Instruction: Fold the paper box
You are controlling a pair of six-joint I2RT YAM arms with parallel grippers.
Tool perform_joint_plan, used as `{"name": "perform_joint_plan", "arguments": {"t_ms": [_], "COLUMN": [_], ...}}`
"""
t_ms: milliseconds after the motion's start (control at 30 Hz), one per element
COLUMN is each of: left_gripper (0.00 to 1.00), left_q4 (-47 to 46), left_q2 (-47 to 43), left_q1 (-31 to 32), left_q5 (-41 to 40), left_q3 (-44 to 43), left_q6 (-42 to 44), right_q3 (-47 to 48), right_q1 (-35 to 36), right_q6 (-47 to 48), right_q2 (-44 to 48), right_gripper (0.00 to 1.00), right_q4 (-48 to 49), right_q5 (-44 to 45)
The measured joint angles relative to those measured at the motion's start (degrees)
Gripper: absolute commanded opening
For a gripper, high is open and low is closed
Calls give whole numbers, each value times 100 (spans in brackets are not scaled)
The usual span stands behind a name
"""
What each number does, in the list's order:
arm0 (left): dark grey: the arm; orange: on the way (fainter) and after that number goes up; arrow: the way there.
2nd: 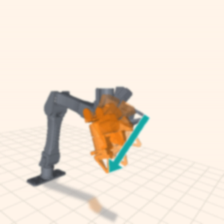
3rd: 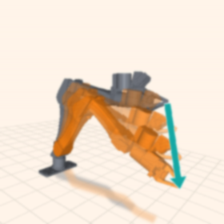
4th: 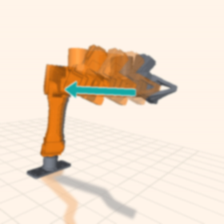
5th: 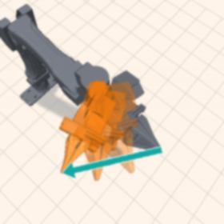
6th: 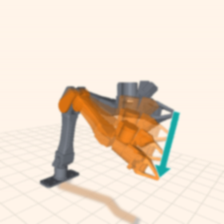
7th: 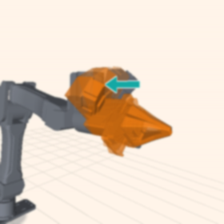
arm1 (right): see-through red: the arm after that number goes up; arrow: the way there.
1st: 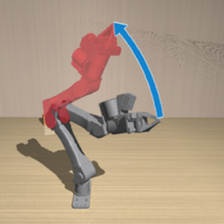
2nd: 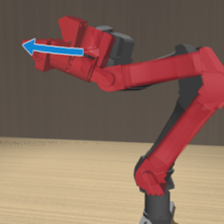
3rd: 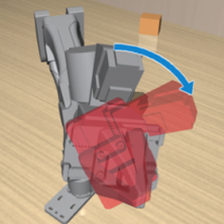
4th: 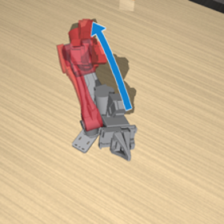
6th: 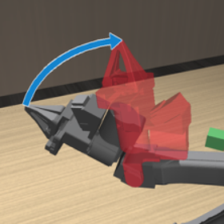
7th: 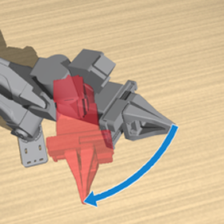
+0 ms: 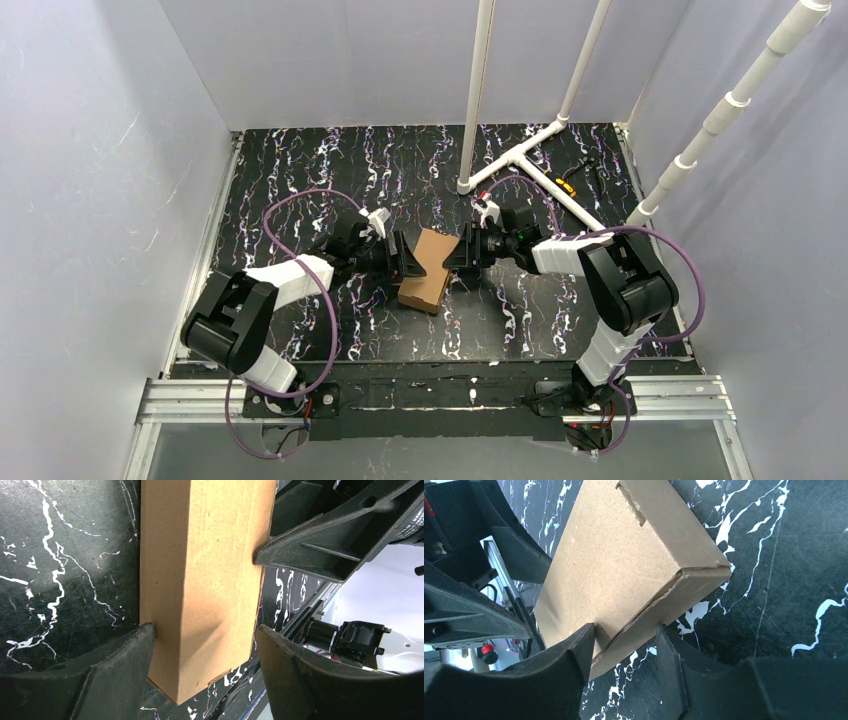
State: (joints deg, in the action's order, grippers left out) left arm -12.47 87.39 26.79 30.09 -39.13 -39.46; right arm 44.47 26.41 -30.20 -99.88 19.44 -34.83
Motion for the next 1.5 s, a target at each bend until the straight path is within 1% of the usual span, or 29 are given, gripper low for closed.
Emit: {"name": "perform_joint_plan", "arguments": {"t_ms": [67, 133, 233, 267, 433, 533, 733, 967, 1100, 1500], "left_gripper": [76, 82, 97, 98, 98, 98, 98, 98, 98, 98], "left_q4": [-55, -70, -81, -92, -129, -243, -850, -1676, -1910, -2184], "left_q2": [0, -13, -184, -284, -920, -966, -581, 7, 188, 592], "left_q1": [24, 20, -35, -66, -278, -363, -376, -323, -210, -42], "left_q5": [2, -17, -90, -116, -227, -188, 144, 487, 507, 485], "left_q3": [0, 0, 46, 92, 433, 540, 791, 844, 841, 763], "left_q6": [-24, -46, -125, -160, -330, -431, -844, -1388, -1534, -1812], "right_q3": [11, 31, 37, 37, 37, 37, 28, -7, -7, -44], "right_q1": [0, 0, -11, -20, -175, -310, -481, -619, -658, -951], "right_q6": [0, 15, 37, 44, 94, 146, 203, 208, 201, 186], "right_q2": [0, 0, 0, 0, 0, -2, -4, -42, -74, -177], "right_gripper": [49, 47, 44, 43, 39, 38, 35, 34, 32, 29], "right_q4": [-2, -4, -4, -7, -59, -116, -157, -142, -120, -72], "right_q5": [-9, -4, -13, -28, -192, -328, -525, -737, -820, -1259]}}
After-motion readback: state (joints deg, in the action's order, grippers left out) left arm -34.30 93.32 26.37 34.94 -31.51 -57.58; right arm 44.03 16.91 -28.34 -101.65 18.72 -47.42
